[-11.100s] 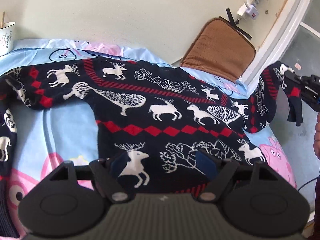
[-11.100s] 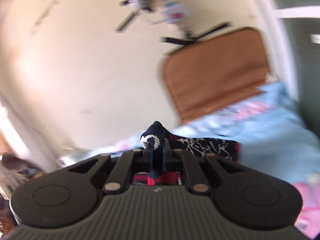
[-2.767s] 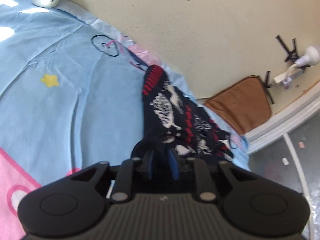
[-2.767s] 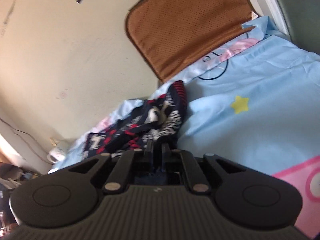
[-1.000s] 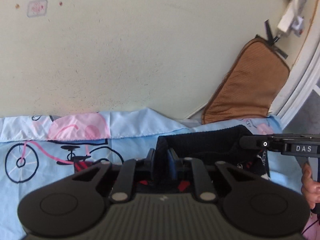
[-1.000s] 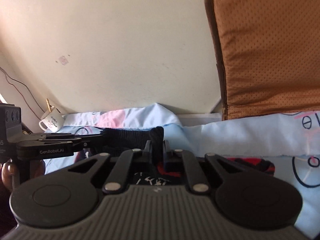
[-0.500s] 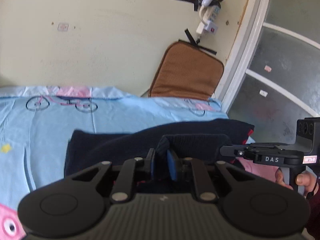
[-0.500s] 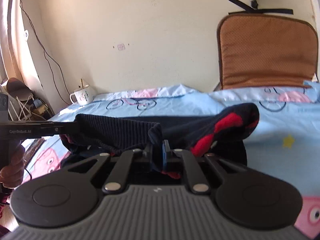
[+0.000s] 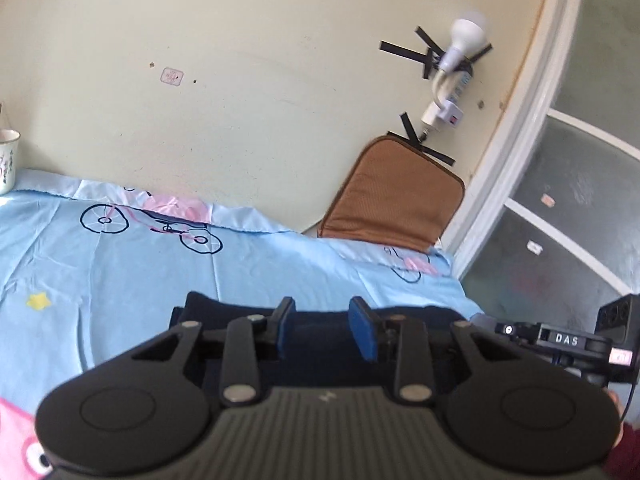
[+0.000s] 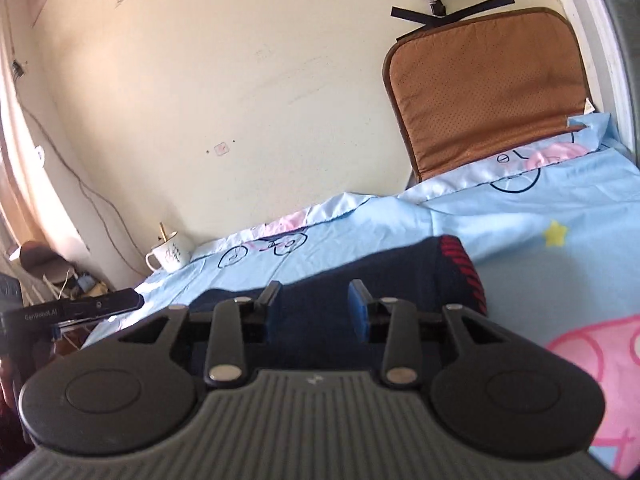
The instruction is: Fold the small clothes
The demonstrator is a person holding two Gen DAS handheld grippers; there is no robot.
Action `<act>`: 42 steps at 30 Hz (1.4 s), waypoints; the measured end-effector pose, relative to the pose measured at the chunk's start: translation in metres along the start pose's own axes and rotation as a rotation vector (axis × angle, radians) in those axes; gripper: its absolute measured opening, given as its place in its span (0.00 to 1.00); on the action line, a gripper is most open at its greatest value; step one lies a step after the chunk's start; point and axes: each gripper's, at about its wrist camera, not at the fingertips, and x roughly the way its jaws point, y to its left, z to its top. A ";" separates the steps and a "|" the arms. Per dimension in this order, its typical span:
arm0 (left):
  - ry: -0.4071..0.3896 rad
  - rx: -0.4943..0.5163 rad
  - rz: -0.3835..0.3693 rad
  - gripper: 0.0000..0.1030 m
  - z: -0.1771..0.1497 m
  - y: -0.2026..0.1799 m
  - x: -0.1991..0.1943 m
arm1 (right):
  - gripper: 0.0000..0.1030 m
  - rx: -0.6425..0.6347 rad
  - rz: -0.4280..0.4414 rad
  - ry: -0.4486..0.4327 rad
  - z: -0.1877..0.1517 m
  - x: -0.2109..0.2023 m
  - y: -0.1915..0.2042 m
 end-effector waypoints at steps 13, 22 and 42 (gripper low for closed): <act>0.139 -0.010 0.067 0.19 -0.041 0.037 0.082 | 0.06 0.042 -0.005 0.189 -0.051 0.051 -0.027; 0.073 0.086 0.031 0.31 -0.035 -0.003 0.052 | 0.14 0.153 0.047 0.132 -0.061 0.014 -0.035; 0.184 0.060 -0.112 0.33 -0.039 -0.026 0.057 | 0.77 0.349 -0.132 -0.117 -0.066 -0.066 -0.099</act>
